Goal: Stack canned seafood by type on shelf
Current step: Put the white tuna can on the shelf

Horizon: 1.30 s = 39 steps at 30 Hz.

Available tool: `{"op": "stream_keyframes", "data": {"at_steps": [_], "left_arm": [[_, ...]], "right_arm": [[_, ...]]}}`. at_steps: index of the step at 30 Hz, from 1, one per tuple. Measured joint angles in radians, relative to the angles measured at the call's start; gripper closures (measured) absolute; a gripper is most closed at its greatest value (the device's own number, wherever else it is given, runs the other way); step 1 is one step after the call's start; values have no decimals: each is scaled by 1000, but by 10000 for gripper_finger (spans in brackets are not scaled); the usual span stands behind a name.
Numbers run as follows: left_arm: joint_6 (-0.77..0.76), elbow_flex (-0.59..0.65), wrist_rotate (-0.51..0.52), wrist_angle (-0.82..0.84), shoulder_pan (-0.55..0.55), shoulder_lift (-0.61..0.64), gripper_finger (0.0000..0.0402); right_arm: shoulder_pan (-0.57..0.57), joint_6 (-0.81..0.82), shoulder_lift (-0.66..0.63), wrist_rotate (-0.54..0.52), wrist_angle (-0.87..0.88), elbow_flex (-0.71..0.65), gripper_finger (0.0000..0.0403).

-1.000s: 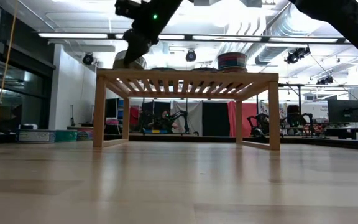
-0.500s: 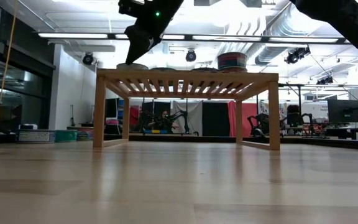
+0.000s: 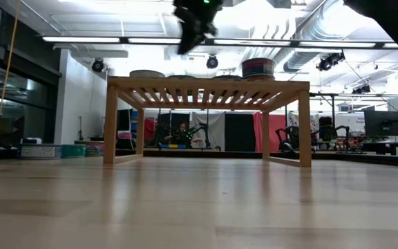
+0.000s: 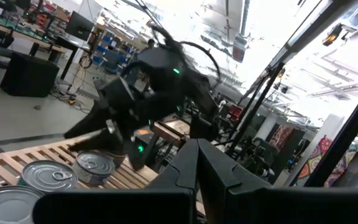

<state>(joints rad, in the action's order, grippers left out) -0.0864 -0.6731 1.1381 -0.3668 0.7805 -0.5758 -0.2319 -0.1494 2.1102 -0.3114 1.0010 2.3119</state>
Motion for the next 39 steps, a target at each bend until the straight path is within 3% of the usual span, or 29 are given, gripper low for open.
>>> {"op": "stream_keyframes", "data": {"at_steps": [2,4,10,16,23,29,34,39], "left_arm": [[2,0,0,0,0,0,401],[3,0,1,0,0,0,401],[-12,0,1,0,-14,0,402],[-68,0,2,0,-95,-15,402],[-221,0,-57,28,-211,-85,402],[-498,-8,-84,233,-366,-142,402],[-746,-157,-355,685,-564,-162,402],[-726,-311,-712,1032,-784,-308,402]], "right_arm": [[-44,34,-21,74,93,0,360],[-75,42,-37,112,172,-1,389],[-136,68,-91,158,327,-2,400],[-166,86,-87,351,395,-3,402],[-146,55,-45,307,413,-4,402],[-110,55,-49,320,265,-3,403],[-99,39,-76,331,270,35,403],[-96,38,-165,376,282,29,403]]}}
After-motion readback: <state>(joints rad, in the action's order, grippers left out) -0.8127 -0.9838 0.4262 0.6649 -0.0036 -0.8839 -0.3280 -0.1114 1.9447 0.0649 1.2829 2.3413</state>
